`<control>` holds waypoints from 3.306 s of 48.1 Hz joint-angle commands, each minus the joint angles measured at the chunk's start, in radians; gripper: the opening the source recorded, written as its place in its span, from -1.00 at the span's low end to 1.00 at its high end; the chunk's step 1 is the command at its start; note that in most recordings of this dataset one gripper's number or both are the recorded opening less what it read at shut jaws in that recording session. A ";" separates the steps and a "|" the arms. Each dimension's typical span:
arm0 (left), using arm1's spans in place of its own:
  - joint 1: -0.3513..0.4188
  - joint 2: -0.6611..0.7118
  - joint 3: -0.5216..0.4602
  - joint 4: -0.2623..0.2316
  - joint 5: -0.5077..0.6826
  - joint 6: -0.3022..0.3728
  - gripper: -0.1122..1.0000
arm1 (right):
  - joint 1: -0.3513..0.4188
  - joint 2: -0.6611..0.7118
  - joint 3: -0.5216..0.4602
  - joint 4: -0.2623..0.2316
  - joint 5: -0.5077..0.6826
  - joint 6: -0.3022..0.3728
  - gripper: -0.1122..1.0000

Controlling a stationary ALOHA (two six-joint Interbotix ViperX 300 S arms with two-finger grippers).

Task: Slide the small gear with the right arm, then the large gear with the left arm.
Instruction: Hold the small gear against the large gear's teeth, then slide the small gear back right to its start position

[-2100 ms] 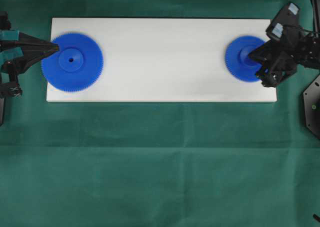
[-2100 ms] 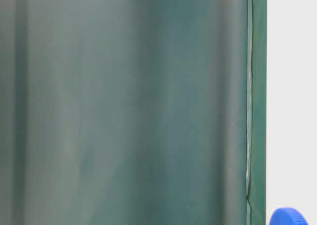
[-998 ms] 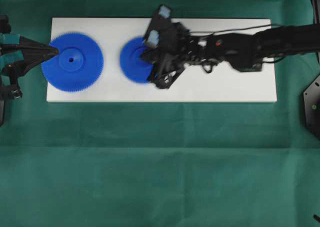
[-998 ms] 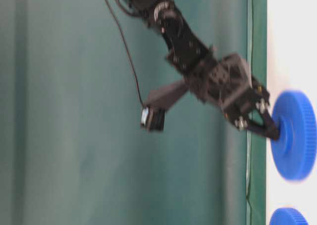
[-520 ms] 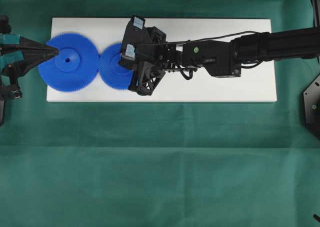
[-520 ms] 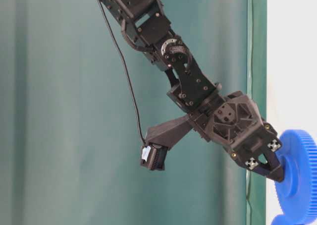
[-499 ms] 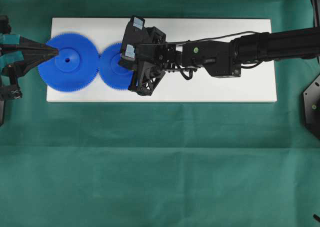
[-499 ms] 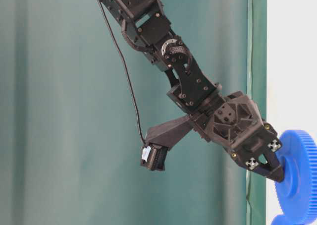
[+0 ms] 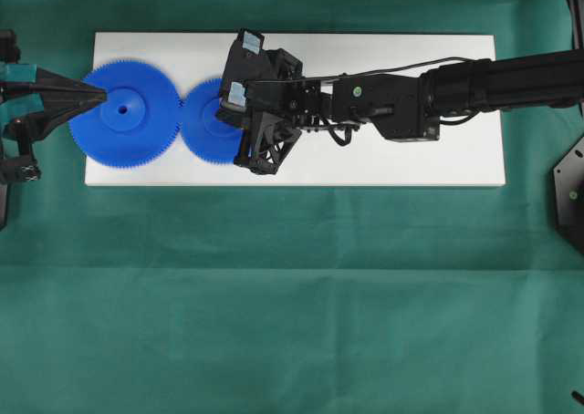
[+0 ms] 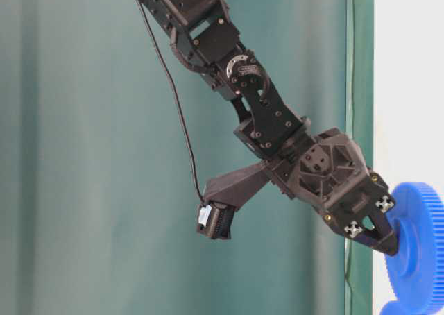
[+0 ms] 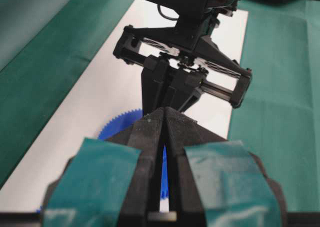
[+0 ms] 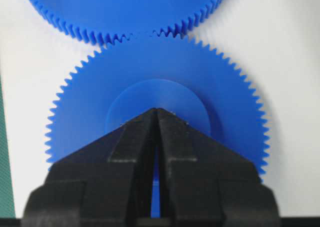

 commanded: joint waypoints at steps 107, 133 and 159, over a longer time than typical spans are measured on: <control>-0.002 -0.002 0.020 0.000 -0.020 0.000 -0.81 | -0.287 -0.793 1.029 0.000 0.178 0.439 0.12; -0.002 -0.002 0.020 0.000 -0.020 0.000 -0.81 | -0.287 -0.861 1.002 -0.057 0.178 0.439 0.11; -0.002 0.000 0.023 0.000 -0.020 -0.002 -0.81 | -0.287 -1.207 0.997 -0.192 0.106 0.434 0.11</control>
